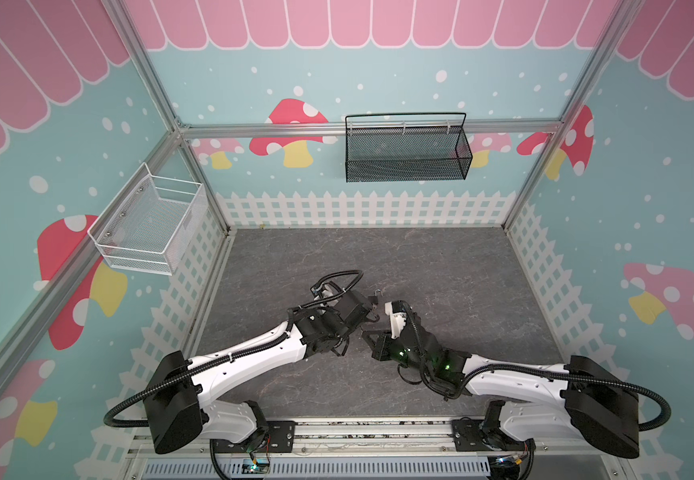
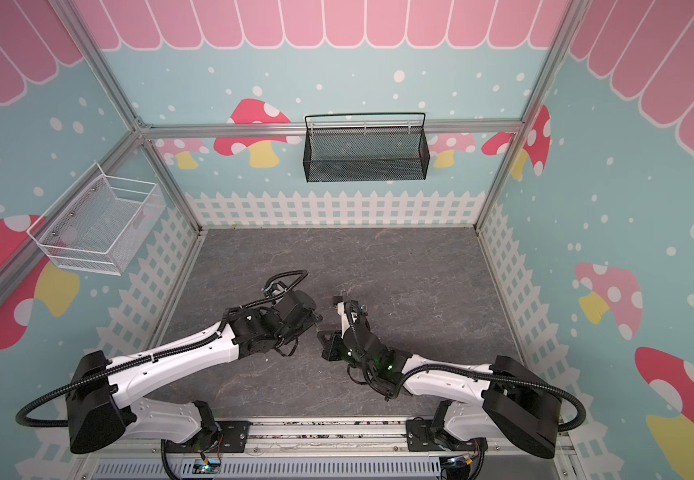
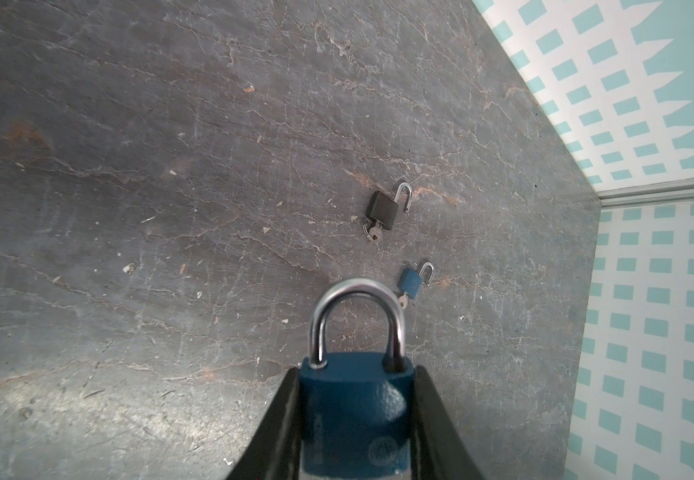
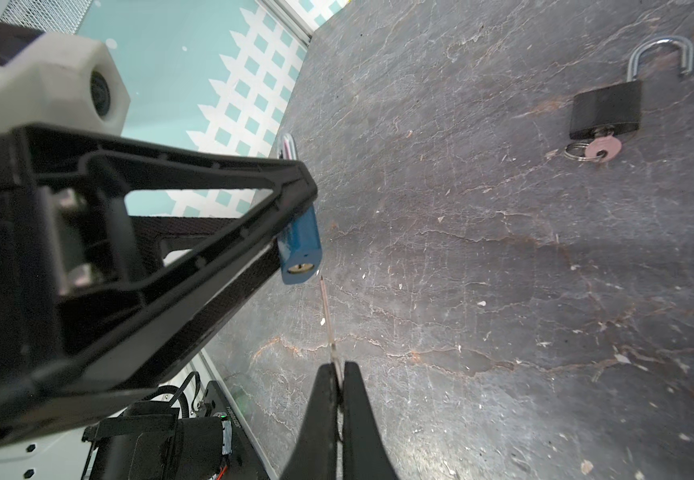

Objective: Unlock with the key
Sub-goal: 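Bring the key to the keyhole with the right gripper while the left holds the padlock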

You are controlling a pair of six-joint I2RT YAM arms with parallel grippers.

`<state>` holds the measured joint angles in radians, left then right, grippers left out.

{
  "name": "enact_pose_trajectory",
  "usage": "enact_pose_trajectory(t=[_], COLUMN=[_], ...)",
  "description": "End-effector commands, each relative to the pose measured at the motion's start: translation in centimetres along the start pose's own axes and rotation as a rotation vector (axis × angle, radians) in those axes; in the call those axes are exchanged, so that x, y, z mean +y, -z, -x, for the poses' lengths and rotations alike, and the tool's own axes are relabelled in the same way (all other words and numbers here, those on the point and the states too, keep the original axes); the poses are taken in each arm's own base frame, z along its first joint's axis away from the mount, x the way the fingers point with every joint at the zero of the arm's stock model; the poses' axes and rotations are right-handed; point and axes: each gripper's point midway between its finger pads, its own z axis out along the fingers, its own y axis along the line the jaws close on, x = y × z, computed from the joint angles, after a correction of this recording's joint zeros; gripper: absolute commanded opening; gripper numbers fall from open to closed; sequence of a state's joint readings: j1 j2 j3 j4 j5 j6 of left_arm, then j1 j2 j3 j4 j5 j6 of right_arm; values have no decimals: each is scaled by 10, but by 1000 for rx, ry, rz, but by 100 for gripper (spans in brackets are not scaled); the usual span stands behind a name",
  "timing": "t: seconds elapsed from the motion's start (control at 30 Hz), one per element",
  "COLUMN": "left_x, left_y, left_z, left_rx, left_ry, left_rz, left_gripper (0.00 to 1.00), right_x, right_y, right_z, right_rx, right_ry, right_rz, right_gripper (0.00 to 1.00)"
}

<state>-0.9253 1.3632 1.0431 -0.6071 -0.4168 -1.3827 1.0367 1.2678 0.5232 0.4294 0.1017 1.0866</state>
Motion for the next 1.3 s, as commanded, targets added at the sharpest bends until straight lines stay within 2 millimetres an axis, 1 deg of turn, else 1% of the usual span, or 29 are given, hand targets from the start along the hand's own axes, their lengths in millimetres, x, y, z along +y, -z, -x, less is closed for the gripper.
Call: enact_pose_trajectory(t=[0.0, 0.13, 0.4, 0.5, 0.67, 0.9, 0.97, 1.17, 1.27], left_x=[-7, -6, -8, -9, -10, -10, -12, -14, -15], left_y=[1, -1, -4, -5, -5, -3, -3, -3, -2], left_z=[7, 6, 5, 4, 3, 4, 3, 2, 4], left_rx=[-43, -44, -46, -40, -37, -40, -35, -34, -41], left_ry=[26, 29, 23, 24, 24, 30, 30, 27, 26], left_rz=[-21, -17, -15, -19, -22, -32, -37, -41, -45], left_gripper=[0, 0, 0, 0, 0, 0, 0, 0, 0], right_x=[12, 19, 24, 18, 8, 3, 7, 29, 29], right_y=[-4, -5, -4, -5, -4, -8, -7, -2, 1], right_z=[7, 7, 9, 5, 8, 4, 6, 18, 18], right_rx=[-32, -26, -27, -21, -45, -27, -33, -54, -55], right_ry=[-23, -21, -18, -34, -36, -32, -34, -16, -18], right_rz=[26, 52, 64, 45, -6, -25, -11, 55, 61], right_gripper=[0, 0, 0, 0, 0, 0, 0, 0, 0])
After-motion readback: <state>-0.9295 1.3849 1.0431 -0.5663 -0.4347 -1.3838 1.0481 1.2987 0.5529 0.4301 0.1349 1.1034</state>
